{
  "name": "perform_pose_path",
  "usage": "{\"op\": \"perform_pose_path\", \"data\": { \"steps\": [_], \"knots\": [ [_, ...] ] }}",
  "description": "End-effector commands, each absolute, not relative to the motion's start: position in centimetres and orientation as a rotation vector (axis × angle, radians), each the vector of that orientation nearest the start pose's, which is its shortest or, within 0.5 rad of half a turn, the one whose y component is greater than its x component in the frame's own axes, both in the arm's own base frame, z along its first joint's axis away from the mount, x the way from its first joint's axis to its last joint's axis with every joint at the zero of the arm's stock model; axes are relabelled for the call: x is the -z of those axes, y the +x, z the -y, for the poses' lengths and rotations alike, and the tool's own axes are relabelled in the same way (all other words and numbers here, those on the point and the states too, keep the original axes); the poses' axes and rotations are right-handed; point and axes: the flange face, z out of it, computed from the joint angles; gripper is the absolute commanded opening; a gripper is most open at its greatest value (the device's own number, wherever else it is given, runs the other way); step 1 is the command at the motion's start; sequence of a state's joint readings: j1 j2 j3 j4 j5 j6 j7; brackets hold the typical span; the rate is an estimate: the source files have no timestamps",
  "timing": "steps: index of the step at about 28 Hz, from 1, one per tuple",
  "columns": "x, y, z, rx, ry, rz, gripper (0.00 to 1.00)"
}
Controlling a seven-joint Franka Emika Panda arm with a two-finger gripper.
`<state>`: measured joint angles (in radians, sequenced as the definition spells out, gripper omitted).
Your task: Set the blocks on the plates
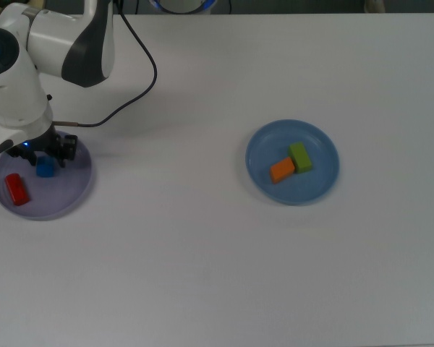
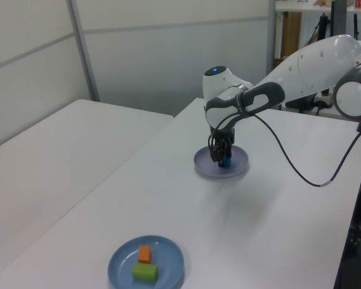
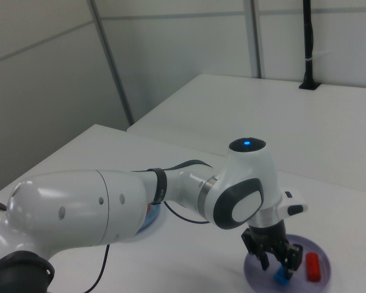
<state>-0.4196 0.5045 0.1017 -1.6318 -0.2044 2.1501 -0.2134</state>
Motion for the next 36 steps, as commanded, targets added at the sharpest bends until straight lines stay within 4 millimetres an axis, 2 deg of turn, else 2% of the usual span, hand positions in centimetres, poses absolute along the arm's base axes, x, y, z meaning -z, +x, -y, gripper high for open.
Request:
{"op": "perform_pose_path", "data": {
  "steps": [1, 3, 9, 10, 14, 15, 19, 20, 26, 30, 34, 36],
  "knots": [
    [-33.6, 64.9, 21.4, -0.008, -3.26, -0.001, 1.0],
    [-33.9, 65.2, 20.4, 0.001, -3.26, -0.021, 1.0],
    [-35.7, 66.7, 12.7, 0.02, -3.26, -0.23, 1.0],
    [-36.8, 66.9, 10.4, 0.041, -3.261, -0.262, 1.0],
    [-39.0, 66.9, 6.9, 0.054, -3.265, -0.262, 1.0],
    [-40.4, 66.5, 5.3, 0.044, -3.267, -0.237, 1.0],
    [-43.8, 65.4, 2.0, 0.013, -3.283, -0.174, 1.0],
    [-45.8, 64.7, 0.9, 0.003, -3.289, -0.159, 1.0],
    [-50.0, 62.5, -2.4, -0.118, -3.296, -0.162, 1.0],
    [-51.7, 61.2, -4.9, -0.129, -3.306, -0.162, 1.0],
    [-53.8, 60.0, -6.0, -0.081, -3.298, -0.406, 1.0],
    [-54.8, 59.7, -6.1, -0.049, -3.294, -0.455, 1.0]
  ]
}}
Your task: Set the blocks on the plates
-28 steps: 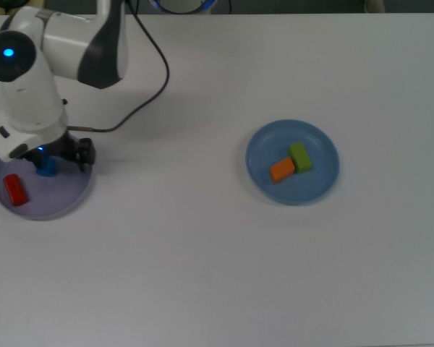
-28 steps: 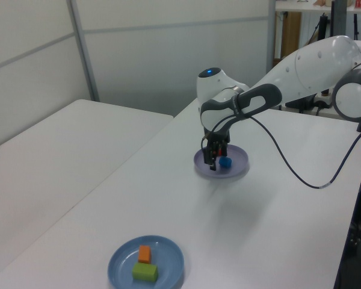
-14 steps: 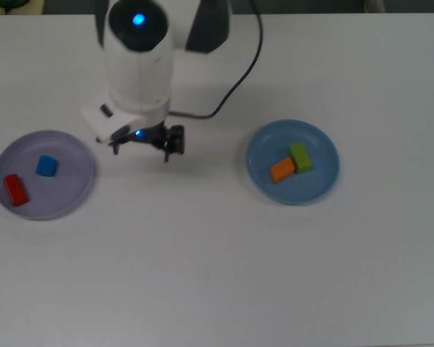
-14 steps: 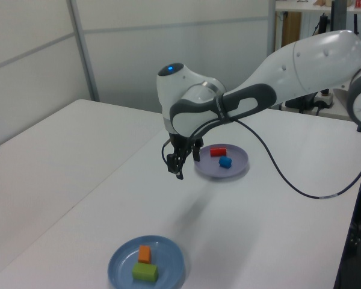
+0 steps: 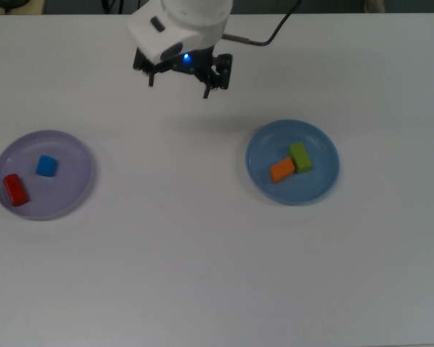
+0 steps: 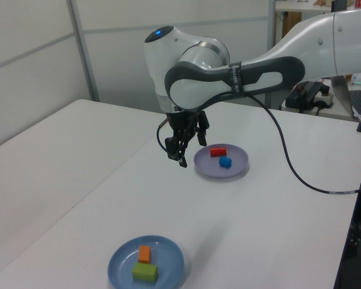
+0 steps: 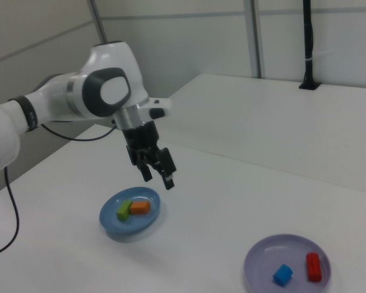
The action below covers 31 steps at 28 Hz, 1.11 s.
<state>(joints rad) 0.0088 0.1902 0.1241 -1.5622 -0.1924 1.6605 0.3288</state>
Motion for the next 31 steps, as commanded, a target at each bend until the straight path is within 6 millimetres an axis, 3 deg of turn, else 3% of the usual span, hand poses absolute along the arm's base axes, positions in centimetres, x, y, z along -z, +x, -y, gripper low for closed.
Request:
{"op": "perform_pose_path", "data": {
  "steps": [1, 4, 9, 15, 23, 27, 31],
  "knots": [
    [-55.9, 59.0, -6.0, -0.042, -3.296, -0.448, 1.0],
    [-57.7, 57.6, -5.8, -0.058, -3.312, -0.353, 1.0],
    [-60.7, 54.9, -5.2, -0.132, -3.321, -0.045, 1.0],
    [-62.2, 54.3, -3.7, -0.112, -3.155, -0.102, 1.0],
    [-62.2, 55.0, -3.9, -0.016, -3.146, -0.099, 1.0],
    [-63.0, 55.6, -1.7, 0.068, -3.141, -0.144, 1.0],
    [-63.2, 55.5, -1.3, 0.078, -3.143, -0.149, 1.0]
  ]
}}
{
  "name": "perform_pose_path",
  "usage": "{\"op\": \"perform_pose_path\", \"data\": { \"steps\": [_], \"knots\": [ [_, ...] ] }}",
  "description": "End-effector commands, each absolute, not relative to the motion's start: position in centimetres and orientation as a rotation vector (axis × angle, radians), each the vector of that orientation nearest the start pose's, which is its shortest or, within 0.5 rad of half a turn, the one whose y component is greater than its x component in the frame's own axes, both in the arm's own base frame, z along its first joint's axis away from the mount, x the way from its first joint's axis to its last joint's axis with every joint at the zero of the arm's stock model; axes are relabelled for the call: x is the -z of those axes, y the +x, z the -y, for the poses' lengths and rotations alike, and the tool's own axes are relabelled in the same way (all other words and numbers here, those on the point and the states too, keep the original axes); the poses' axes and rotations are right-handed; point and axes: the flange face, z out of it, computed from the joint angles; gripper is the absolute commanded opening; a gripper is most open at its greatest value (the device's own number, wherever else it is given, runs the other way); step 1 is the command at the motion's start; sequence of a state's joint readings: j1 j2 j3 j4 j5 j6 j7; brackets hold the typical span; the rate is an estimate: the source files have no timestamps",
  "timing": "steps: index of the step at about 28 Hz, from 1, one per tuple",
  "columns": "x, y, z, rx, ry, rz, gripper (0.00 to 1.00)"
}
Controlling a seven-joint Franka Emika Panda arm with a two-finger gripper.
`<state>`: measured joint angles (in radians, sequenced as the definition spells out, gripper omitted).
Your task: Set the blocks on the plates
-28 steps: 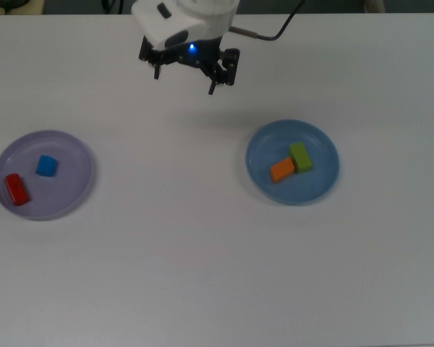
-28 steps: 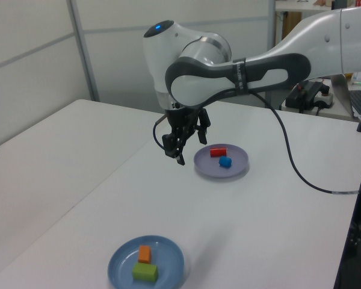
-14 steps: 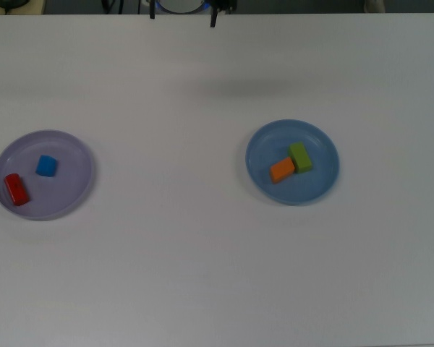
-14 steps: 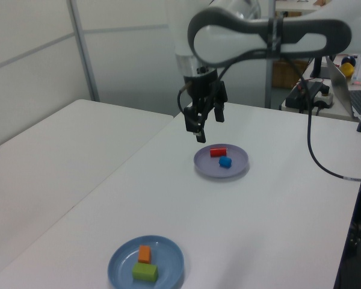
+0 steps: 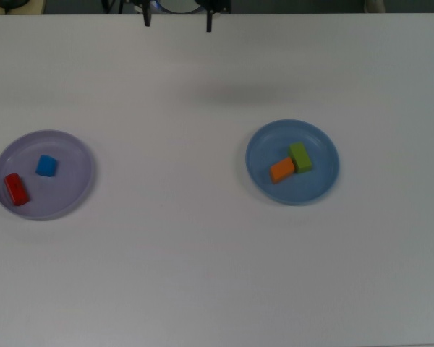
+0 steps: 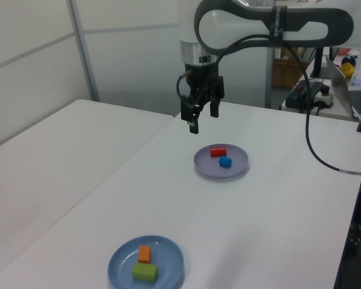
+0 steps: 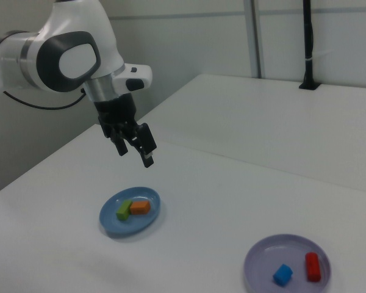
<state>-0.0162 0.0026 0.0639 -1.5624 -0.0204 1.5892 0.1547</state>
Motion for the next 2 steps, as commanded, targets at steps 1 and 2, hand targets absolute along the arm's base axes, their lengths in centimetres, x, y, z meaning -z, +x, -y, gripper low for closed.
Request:
{"op": "perform_pose_path", "data": {
  "steps": [1, 2],
  "knots": [
    [-63.16, 55.57, -1.28, 0.078, -3.144, -0.145, 1.0],
    [-63.15, 55.62, -1.28, 0.078, -3.144, -0.137, 1.0]
  ]
}}
